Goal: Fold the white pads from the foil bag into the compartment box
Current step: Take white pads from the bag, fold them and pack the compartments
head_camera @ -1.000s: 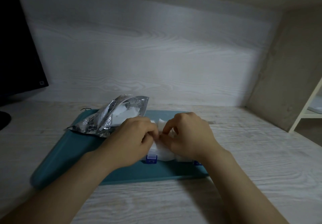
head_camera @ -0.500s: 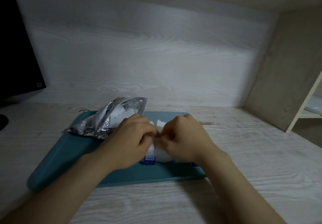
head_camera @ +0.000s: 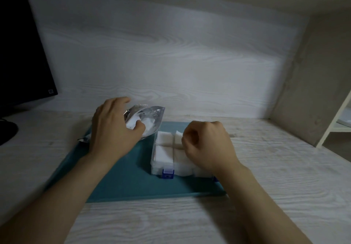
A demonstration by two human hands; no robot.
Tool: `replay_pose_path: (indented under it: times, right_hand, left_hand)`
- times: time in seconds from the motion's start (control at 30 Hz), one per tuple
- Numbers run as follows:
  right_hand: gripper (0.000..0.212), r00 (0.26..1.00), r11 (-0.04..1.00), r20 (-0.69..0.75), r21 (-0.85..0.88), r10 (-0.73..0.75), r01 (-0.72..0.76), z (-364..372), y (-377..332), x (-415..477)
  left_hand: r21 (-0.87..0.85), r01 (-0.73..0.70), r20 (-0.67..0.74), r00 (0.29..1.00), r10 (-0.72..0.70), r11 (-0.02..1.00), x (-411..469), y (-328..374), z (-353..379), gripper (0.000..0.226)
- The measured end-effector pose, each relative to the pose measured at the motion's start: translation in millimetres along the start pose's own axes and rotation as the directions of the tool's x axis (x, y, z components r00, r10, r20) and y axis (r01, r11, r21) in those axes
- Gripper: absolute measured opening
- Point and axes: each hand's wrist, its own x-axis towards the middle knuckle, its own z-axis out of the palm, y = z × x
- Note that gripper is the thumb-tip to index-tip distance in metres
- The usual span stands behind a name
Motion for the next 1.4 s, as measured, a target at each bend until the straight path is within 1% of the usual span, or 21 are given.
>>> replay_pose_path:
  times: [0.07, 0.13, 0.17, 0.23, 0.33, 0.47, 0.5, 0.57, 0.63, 0.7, 0.77, 0.83, 0.93, 1.03, 1.1, 1.2, 1.27, 1.33, 1.4]
  right_hand:
    - [0.021, 0.998, 0.997, -0.006, 0.061, -0.056, 0.056, 4.1, -3.3, 0.0]
    - [0.025, 0.995, 0.992, -0.012, 0.076, -0.102, 0.102, 9.9, -5.8, 1.9]
    - [0.028, 0.993, 0.990, -0.019, 0.080, -0.117, 0.119, 12.6, -6.9, 2.7]
    - [0.033, 0.987, 0.983, -0.029, 0.084, -0.159, 0.161, 16.4, -14.2, 10.7]
    - [0.038, 0.975, 0.972, 0.011, 0.081, -0.223, 0.222, 22.1, -31.3, 27.0]
    - [0.043, 0.952, 0.959, 0.116, 0.035, -0.284, 0.282, 40.4, -57.1, 50.2]
    - [0.043, 0.947, 0.957, 0.138, 0.011, -0.289, 0.290, 46.7, -61.7, 53.8]
    - [0.041, 0.954, 0.956, 0.142, -0.095, -0.264, 0.278, 55.2, -66.1, 59.1]
    - [0.041, 0.969, 0.962, 0.125, -0.149, -0.211, 0.229, 60.7, -66.7, 61.2]
    - [0.052, 0.977, 0.970, 0.128, -0.147, -0.173, 0.191, 63.1, -66.1, 61.5]
    - [0.062, 0.974, 0.969, 0.144, -0.153, -0.172, 0.194, 62.5, -66.9, 61.7]
    - [0.063, 0.972, 0.961, 0.125, -0.170, -0.199, 0.218, 61.4, -68.2, 63.7]
    - [0.063, 0.966, 0.936, 0.116, -0.247, -0.231, 0.253, 58.6, -68.8, 66.2]
    - [0.072, 0.966, 0.925, 0.139, -0.285, -0.219, 0.251, 62.4, -69.3, 68.0]
    - [0.067, 0.967, 0.931, 0.141, -0.272, -0.212, 0.244, 68.2, -70.4, 70.8]
    - [0.051, 0.955, 0.923, 0.171, -0.264, -0.241, 0.280, 75.1, -75.2, 73.2]
    - [0.054, 0.940, 0.909, 0.172, -0.252, -0.295, 0.331, 78.2, -77.8, 74.1]
    - [0.060, 0.932, 0.900, 0.157, -0.247, -0.328, 0.359, 81.4, -79.8, 76.1]
    - [0.055, 0.928, 0.903, 0.159, -0.224, -0.338, 0.367, 84.7, -78.7, 79.7]
  left_hand:
    - [-0.043, 0.132, 0.025, 0.991, -0.131, 0.990, 0.9, -5.7, 3.8, 0.038]
    - [-0.090, 0.242, 0.021, 0.970, -0.241, 0.966, 2.8, -8.4, 5.3, 0.022]
    - [-0.107, 0.278, 0.023, 0.960, -0.277, 0.955, 3.0, -8.9, 5.5, 0.016]
    - [-0.126, 0.307, 0.018, 0.951, -0.307, 0.943, 5.4, -11.5, 3.2, 0.008]
    - [-0.120, 0.288, 0.008, 0.957, -0.290, 0.950, 6.3, -12.6, 1.9, 0.010]
    - [-0.079, 0.187, -0.023, 0.982, -0.189, 0.979, 5.6, -12.4, 0.4, 0.011]
    - [-0.050, 0.164, -0.011, 0.986, -0.165, 0.985, 5.3, -13.4, -0.3, 0.011]
    - [0.000, 0.130, 0.021, 0.991, -0.130, 0.991, 5.4, -13.6, -1.7, 0.010]
    - [-0.014, 0.140, 0.021, 0.990, -0.139, 0.990, 7.2, -14.8, -4.0, 0.010]
    - [-0.070, 0.182, -0.009, 0.983, -0.183, 0.981, 10.4, -16.7, -6.0, 0.011]
    - [-0.123, 0.225, -0.048, 0.971, -0.233, 0.966, 12.6, -20.4, -7.0, 0.010]
    - [-0.158, 0.268, -0.091, 0.954, -0.284, 0.950, 13.9, -23.4, -8.4, 0.009]
    - [-0.201, 0.330, -0.116, 0.927, -0.357, 0.922, 15.3, -25.2, -10.8, 0.011]
    - [-0.251, 0.360, -0.129, 0.908, -0.399, 0.899, 17.7, -26.9, -10.2, 0.011]
    - [-0.283, 0.361, -0.119, 0.906, -0.406, 0.889, 18.0, -26.3, -9.6, 0.010]
    - [-0.288, 0.371, -0.068, 0.912, -0.406, 0.883, 15.5, -24.4, -7.8, 0.007]
    - [-0.272, 0.363, -0.050, 0.920, -0.389, 0.891, 14.7, -24.4, -5.7, 0.007]
    - [-0.250, 0.322, -0.055, 0.937, -0.345, 0.913, 14.6, -25.1, -3.7, 0.007]
    - [-0.219, 0.272, -0.068, 0.954, -0.293, 0.937, 14.5, -25.5, -1.8, 0.006]
